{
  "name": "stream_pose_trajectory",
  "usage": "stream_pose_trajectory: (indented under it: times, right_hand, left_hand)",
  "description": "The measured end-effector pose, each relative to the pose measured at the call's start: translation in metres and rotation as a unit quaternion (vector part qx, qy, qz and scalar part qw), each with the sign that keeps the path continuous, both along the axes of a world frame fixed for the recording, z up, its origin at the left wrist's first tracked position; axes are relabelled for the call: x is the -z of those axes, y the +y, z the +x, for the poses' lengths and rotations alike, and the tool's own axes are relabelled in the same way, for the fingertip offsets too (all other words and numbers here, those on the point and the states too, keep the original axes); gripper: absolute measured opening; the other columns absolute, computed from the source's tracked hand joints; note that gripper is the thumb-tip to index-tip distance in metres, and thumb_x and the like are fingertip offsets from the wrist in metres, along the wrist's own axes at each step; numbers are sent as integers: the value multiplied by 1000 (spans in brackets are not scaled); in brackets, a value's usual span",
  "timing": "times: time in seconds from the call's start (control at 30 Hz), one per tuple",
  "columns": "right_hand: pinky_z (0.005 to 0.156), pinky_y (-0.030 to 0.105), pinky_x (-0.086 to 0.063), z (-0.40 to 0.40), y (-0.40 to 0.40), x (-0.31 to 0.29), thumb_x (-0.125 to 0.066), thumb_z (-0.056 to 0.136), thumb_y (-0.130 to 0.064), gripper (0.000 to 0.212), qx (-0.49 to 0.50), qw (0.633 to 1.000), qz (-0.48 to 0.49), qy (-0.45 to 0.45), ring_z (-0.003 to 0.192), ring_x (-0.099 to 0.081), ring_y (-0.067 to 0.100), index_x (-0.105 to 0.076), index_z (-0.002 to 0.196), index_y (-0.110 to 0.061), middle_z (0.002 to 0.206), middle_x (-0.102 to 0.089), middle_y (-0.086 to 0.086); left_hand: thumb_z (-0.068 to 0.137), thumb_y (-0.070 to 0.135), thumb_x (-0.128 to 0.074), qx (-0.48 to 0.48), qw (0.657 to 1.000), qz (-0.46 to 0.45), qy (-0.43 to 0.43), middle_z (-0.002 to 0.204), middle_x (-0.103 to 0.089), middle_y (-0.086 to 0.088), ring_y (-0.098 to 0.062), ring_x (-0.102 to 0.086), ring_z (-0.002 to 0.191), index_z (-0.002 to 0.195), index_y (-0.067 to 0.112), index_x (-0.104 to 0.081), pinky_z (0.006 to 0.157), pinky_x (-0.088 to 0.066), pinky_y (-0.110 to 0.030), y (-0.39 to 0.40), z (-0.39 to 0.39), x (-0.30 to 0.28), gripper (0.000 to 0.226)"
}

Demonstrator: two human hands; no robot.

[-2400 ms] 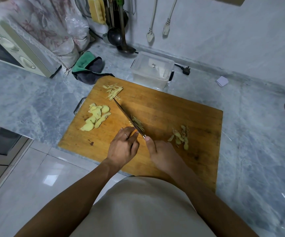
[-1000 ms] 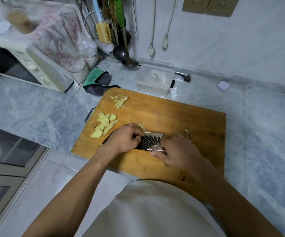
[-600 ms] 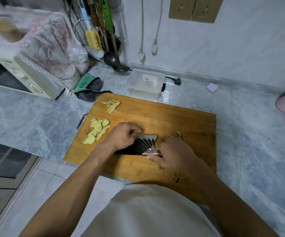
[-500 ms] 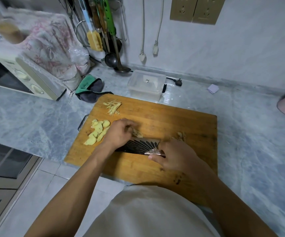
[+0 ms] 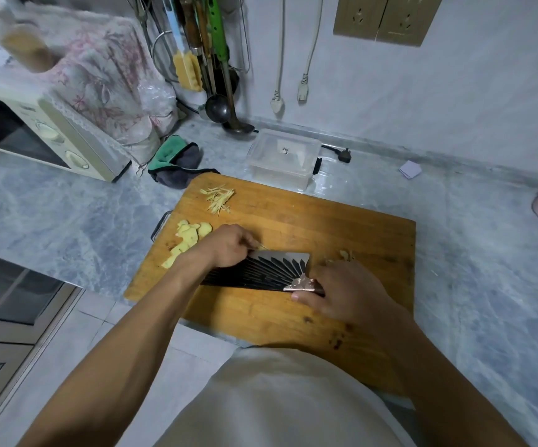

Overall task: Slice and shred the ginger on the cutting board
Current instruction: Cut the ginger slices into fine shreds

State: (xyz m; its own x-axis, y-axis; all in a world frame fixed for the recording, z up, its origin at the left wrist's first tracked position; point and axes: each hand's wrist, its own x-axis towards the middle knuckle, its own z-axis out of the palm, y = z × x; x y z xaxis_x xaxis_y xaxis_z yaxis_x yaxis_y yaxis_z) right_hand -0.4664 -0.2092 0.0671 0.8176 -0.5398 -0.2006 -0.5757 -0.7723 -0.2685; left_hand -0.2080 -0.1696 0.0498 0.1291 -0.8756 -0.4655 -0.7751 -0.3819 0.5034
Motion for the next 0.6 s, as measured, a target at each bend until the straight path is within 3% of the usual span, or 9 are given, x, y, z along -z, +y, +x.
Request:
stream_pose_trajectory:
  times: [0.1, 0.17, 0.23, 0.33, 0.47, 0.53, 0.6]
  right_hand:
    - [61, 26, -47, 3, 4, 4, -47, 95, -68, 50, -7, 1000, 2, 11, 69, -58, 10, -62, 90, -21, 79, -64, -6]
    - [59, 25, -44, 2, 6, 8, -48, 95, -67, 48, 9, 999, 29, 9, 66, -56, 8, -61, 87, -22, 74, -61, -7]
    - [56, 24, -38, -2, 8, 14, -53, 95, -63, 44, 58, 992, 108, -20, 57, -50, 6, -56, 75, -23, 65, -53, -9]
    - [56, 32, -37, -11, 10, 26, -55, 94, -61, 53, 152, 953, 241, -99, 51, -45, 10, -55, 64, -17, 57, -47, -4]
    - [60, 27, -47, -12, 12, 22, -46, 99, -59, 63, 235, 893, 351, -154, 51, -53, 13, -64, 73, -6, 58, -57, 0]
    - [56, 23, -47, -8, 11, 16, -43, 102, -55, 59, 262, 873, 369, -184, 50, -53, 15, -64, 73, -8, 58, -58, 2]
    - [52, 21, -45, -3, 9, 12, -42, 102, -53, 59, 281, 862, 366, -209, 48, -52, 16, -62, 71, -8, 57, -57, 3]
  left_hand:
    - [89, -8, -43, -21, 999, 5, 40, 137, -59, 2, -16, -51, 129, 123, 15, -68, 100, -34, -16, -4, 3, 4, 48]
    - [94, -4, -47, -55, 994, -61, 67, 133, -61, 5, -12, -54, 123, 127, 16, -66, 90, -39, -9, 0, 3, 1, 43]
    - [95, 0, -50, -96, 980, -161, 67, 125, -64, 6, -8, -55, 116, 125, 16, -67, 89, -40, -11, 5, 0, -6, 38]
    - [93, 3, -54, -166, 932, -318, 60, 108, -68, 11, -3, -61, 101, 111, 16, -74, 87, -44, -12, 21, -8, -18, 30]
    - [90, 6, -57, -258, 861, -439, 26, 98, -69, 8, -2, -62, 94, 102, 15, -75, 82, -49, -16, 43, -16, -10, 23]
    - [92, 4, -59, -256, 885, -389, 26, 104, -68, 7, -2, -61, 94, 106, 15, -72, 86, -53, -23, 46, -14, 5, 23]
    - [92, 9, -63, -212, 945, -248, 28, 119, -65, 5, -8, -62, 103, 117, 19, -69, 97, -53, -33, 43, -12, 23, 27]
